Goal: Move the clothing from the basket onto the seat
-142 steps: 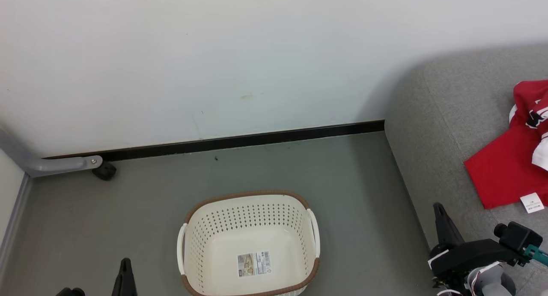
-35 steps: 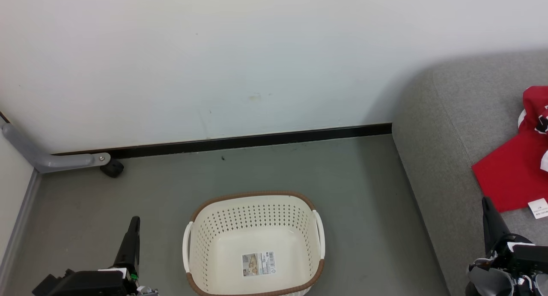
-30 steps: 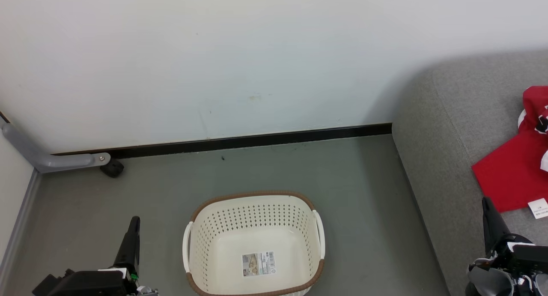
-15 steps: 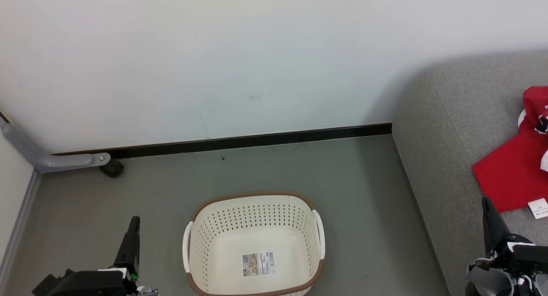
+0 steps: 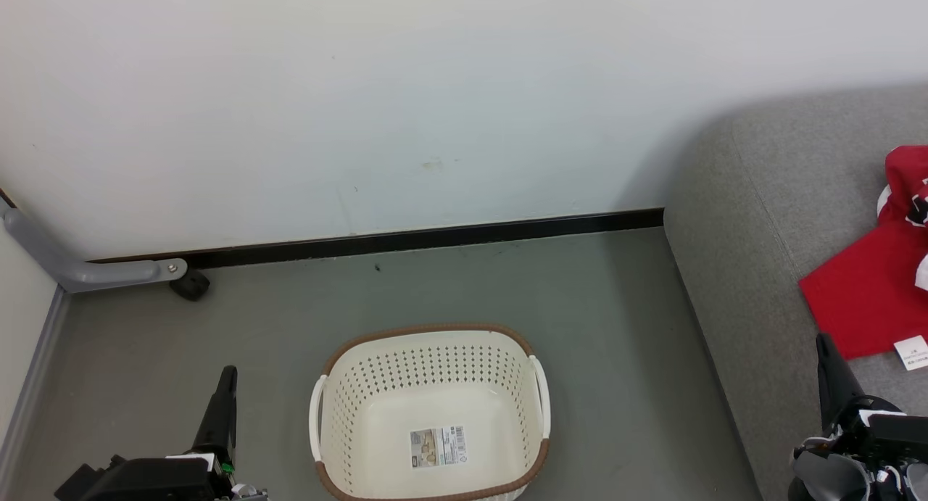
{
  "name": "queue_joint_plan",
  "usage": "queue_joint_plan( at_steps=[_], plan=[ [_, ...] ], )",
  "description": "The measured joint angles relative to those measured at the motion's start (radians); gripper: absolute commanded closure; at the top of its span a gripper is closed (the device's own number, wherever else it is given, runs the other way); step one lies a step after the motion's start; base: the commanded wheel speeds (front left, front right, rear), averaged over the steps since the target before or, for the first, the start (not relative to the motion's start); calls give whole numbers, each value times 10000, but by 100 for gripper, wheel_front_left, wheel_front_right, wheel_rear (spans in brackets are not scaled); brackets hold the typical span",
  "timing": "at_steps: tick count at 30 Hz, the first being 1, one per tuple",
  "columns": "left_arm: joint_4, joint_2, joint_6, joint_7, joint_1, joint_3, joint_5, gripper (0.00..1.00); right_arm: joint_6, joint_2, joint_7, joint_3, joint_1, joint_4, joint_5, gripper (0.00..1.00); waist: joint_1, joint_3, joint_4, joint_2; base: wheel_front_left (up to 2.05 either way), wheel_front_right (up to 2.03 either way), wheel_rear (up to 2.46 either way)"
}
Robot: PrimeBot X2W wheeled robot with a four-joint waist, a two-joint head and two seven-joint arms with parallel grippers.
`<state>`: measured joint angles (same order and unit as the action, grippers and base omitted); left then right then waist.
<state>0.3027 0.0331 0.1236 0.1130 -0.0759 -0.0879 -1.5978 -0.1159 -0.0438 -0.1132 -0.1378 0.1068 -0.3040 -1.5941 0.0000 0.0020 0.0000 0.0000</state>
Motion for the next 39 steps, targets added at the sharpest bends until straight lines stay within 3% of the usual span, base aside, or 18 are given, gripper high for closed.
queue_joint_plan(
  at_steps=[39],
  plan=[
    [-4, 0, 0, 0, 0, 2, -2, 100, 0, 0, 2, 0, -1, 2, 0, 100, 0, 0, 0, 0, 0, 0, 0]
  ],
)
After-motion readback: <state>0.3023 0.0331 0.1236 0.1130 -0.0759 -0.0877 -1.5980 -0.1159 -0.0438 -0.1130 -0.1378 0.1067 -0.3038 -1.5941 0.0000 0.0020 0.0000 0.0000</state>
